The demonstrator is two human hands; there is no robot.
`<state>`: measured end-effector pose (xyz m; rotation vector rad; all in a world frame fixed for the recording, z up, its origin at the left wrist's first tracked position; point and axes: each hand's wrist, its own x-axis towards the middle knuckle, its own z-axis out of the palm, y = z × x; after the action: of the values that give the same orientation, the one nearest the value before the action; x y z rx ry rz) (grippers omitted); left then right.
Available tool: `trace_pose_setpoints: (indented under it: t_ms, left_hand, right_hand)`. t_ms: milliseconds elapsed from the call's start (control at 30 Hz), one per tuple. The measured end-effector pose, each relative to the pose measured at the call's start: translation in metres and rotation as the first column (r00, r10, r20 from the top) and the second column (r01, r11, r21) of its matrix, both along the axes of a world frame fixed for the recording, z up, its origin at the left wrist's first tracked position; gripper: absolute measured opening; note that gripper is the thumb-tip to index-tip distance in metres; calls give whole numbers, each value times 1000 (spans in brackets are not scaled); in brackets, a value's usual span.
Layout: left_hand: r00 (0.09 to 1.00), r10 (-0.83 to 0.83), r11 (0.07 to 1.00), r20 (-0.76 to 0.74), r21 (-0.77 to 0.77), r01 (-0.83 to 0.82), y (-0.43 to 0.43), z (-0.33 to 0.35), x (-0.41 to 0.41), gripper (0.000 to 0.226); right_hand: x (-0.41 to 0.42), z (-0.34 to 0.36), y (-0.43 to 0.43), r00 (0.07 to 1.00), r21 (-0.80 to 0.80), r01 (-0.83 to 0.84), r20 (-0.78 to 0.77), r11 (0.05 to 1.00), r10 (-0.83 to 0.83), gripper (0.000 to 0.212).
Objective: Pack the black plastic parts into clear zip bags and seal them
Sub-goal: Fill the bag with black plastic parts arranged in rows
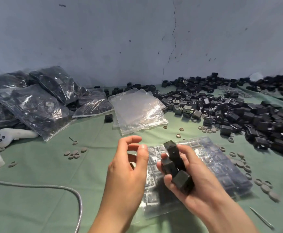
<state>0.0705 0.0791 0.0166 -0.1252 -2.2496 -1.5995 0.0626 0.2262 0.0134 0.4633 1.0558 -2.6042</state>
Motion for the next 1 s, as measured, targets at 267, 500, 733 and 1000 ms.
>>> trace_pose_setpoints:
  t_ms: [267,500,733,1000]
  left_hand:
    - [991,-115,990,62,-75,119,12,-8,-17,30]
    - [988,-125,991,95,59,120,7,-4,-31,25]
    - [982,48,936,185,336,-109,-19,-9,-55,26]
    - [929,136,697,343,634,-336,-45,-11,-71,17]
  right_hand:
    - [-8,0,-13,964,360,-41,-231,932,131,27]
    - [-24,0,-13,945,373,16,-307,928,108,33]
    - [-46,-1,-8,967,276,117,-250,954,-46,30]
    - [-59,3,2,970,34,226,-99,973,-222,24]
